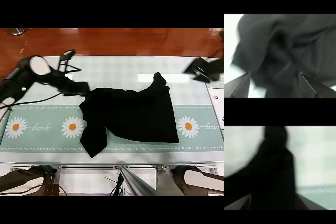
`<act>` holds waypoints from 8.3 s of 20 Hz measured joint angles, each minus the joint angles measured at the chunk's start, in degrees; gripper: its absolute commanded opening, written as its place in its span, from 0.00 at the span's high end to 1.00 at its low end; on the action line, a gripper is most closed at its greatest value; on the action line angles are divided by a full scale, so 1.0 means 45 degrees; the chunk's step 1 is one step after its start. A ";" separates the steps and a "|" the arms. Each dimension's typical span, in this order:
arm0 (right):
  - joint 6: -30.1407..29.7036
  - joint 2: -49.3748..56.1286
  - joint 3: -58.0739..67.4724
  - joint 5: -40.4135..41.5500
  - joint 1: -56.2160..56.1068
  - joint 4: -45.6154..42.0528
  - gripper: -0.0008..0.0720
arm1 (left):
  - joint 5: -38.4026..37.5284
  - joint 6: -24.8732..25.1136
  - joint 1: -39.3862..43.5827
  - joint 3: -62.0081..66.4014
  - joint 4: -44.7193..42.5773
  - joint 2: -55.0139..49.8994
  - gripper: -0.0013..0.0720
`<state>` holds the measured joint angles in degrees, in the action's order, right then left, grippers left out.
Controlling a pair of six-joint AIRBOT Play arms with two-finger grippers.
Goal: Fold the shirts.
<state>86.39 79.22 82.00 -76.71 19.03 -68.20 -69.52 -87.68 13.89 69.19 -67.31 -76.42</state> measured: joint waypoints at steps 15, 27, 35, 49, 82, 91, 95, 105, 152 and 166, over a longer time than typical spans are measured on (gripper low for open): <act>-0.1122 -0.5435 -1.0520 0.3157 0.3075 0.1511 0.14 | 0.4537 0.4648 0.1719 -0.8398 1.0972 0.0772 0.06; -0.1039 -0.4328 -1.0807 0.1530 0.3084 0.0170 0.13 | 0.6635 0.6071 0.2671 -0.7752 1.2454 0.0447 0.95; -0.1705 -0.2424 -1.0715 0.1525 0.1384 0.1690 0.42 | 0.6615 0.6212 0.2686 -0.7694 1.2488 0.0447 0.95; -0.1506 -0.2064 0.1404 0.0801 -0.0160 0.3745 0.96 | 0.3211 0.6776 -0.2152 -0.0199 1.2274 0.2691 0.95; -0.1190 -0.5022 -0.1413 0.1855 -0.1243 0.1423 0.96 | 0.4911 -0.1326 -0.3929 -0.2458 0.0432 0.6475 0.95; -0.1273 0.2526 0.1404 0.4036 -0.1224 0.5547 0.13 | 0.7771 -0.1360 -0.2943 -0.2443 0.2375 0.1948 0.02; -0.1073 0.3551 0.1787 0.3565 -0.0797 0.6965 0.12 | 0.6698 -0.0661 -0.3313 -0.2220 0.2030 0.1520 0.02; -0.1151 -0.1146 -0.4493 0.0806 0.0661 0.2263 0.12 | -0.0321 0.1316 -0.8461 -0.6620 0.0918 0.2433 0.02; -0.1258 -0.0121 0.1025 0.1559 -0.0087 0.5285 0.96 | 0.1914 0.5974 -0.7334 -0.3390 1.0690 0.3356 0.95; -0.0068 -0.7626 0.6562 -0.0223 -0.0151 -0.0452 0.96 | 0.2419 0.3079 -0.7291 0.5537 0.4265 0.9486 0.95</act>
<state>86.08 44.91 111.53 -77.71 18.35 -70.24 -58.63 -73.82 -18.92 94.11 -48.12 -33.74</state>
